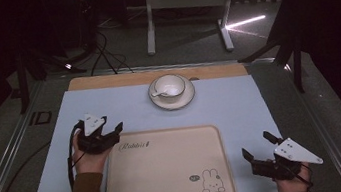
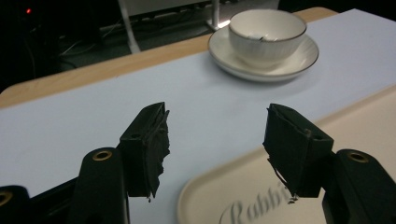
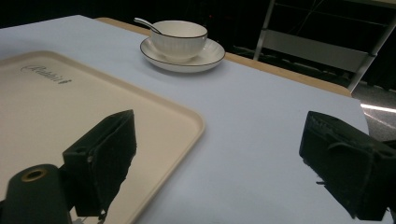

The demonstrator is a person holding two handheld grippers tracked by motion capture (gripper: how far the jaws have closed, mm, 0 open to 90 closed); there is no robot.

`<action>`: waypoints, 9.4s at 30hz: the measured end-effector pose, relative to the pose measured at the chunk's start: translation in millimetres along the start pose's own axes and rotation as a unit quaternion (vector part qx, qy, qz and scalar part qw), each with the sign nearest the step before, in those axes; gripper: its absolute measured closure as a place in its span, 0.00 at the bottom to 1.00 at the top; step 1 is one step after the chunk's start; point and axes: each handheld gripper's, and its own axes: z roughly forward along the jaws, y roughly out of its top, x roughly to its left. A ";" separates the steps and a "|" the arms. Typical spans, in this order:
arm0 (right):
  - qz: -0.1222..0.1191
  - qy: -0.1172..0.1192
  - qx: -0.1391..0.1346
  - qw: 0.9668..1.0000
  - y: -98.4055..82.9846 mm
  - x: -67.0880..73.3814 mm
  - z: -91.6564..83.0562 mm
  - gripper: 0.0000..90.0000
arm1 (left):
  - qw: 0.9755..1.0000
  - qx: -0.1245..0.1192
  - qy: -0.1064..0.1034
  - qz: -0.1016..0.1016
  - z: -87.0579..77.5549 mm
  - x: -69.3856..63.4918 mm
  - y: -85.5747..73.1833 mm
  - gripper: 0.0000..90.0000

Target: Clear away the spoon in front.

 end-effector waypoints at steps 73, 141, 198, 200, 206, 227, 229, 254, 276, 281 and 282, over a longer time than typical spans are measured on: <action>0.002 0.008 -0.010 1.000 0.2 -1.6 -1.1 0.12 | 0.992 0.071 -0.107 -0.012 185.8 -44.6 62.6 0.72; -0.002 0.015 -0.008 1.000 -0.7 -1.4 -0.2 0.12 | 0.997 0.021 -0.069 -0.021 79.6 -30.3 76.2 0.83; -0.003 0.012 -0.005 1.000 -1.1 -0.7 0.7 0.12 | 0.998 0.010 0.002 -0.055 -14.4 -14.0 -5.1 0.83; -0.004 0.012 -0.005 1.000 -1.1 -0.8 0.6 0.12 | 0.998 0.010 0.002 -0.055 -15.3 -15.1 -7.9 0.83; -0.004 0.012 -0.005 1.000 -1.2 -0.9 0.4 0.12 | 0.998 0.008 0.005 -0.056 -19.5 -17.2 -15.0 0.83; -0.006 0.011 -0.004 1.000 -1.1 -0.7 0.5 0.12 | 0.998 0.013 0.005 -0.069 -34.0 -17.5 -45.2 0.83; -0.006 0.011 -0.005 1.000 -1.1 -0.9 0.2 0.12 | 0.998 0.015 0.006 -0.066 -34.1 -18.3 -46.0 0.83; -0.004 0.012 -0.005 1.000 -0.8 -1.2 -0.6 0.12 | 0.996 0.040 0.017 -0.084 -33.3 -21.7 -66.3 0.82; -0.004 0.013 -0.005 1.000 -1.1 -1.4 -0.9 0.12 | 0.994 0.053 0.033 -0.090 -34.5 -29.4 -76.1 0.82; -0.004 0.013 -0.005 1.000 -1.1 -1.3 -1.7 0.12 | 0.994 0.056 0.037 -0.084 -34.7 -32.4 -76.5 0.82; -0.004 0.013 -0.005 1.000 -1.2 -1.3 -1.7 0.12 | 0.994 0.056 0.038 -0.083 -34.9 -33.1 -76.6 0.82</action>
